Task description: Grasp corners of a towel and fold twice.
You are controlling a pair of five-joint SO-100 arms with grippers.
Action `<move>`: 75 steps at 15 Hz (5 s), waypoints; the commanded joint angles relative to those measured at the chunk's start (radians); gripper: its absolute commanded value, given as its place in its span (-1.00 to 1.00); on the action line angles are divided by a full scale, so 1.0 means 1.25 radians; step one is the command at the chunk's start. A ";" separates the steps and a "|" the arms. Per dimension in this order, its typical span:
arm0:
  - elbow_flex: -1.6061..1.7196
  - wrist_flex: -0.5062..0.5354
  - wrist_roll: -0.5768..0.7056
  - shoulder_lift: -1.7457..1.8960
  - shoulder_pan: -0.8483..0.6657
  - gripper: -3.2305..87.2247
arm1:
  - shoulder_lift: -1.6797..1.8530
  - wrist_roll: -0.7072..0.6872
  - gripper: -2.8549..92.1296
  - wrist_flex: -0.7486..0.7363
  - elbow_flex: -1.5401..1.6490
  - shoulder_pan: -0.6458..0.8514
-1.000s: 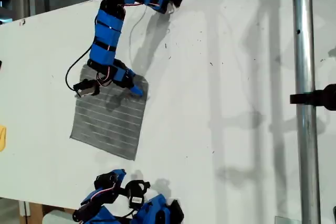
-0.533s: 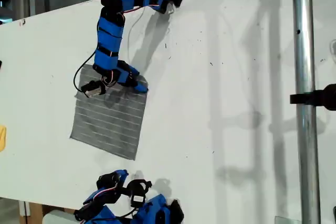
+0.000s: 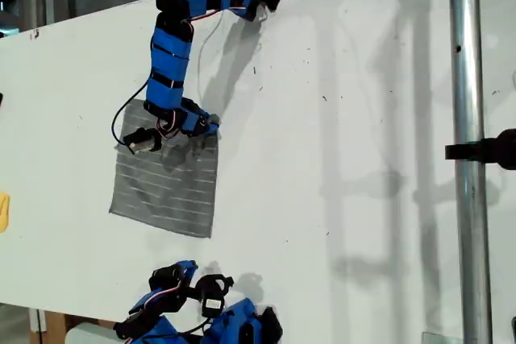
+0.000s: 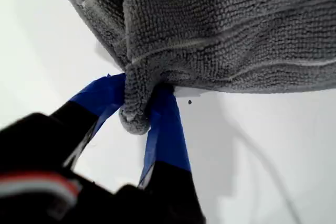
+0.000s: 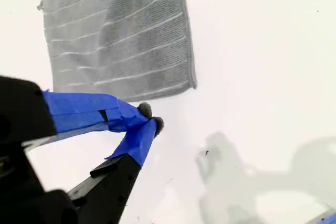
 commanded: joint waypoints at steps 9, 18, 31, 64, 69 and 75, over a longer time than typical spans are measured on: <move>-0.162 -0.025 0.317 -0.155 0.009 -0.10 | 0.032 0.043 -0.95 0.004 -0.022 -0.043; -0.063 -0.319 0.350 -0.518 -0.079 -0.11 | 0.067 0.053 -0.95 0.012 -0.021 -0.065; -0.151 -0.335 0.350 -0.688 -0.067 -0.99 | 0.141 0.059 -0.95 0.021 0.023 -0.072; -0.374 -0.247 0.368 -0.551 -0.009 -0.99 | 0.615 0.071 -0.95 0.023 0.285 0.013; -0.256 -0.322 0.334 -0.596 -0.006 -0.99 | 0.447 0.137 -0.95 -0.136 0.436 -0.023; -0.234 -0.366 0.309 -0.703 -0.029 -0.80 | 0.335 0.185 -0.95 -0.161 0.452 -0.036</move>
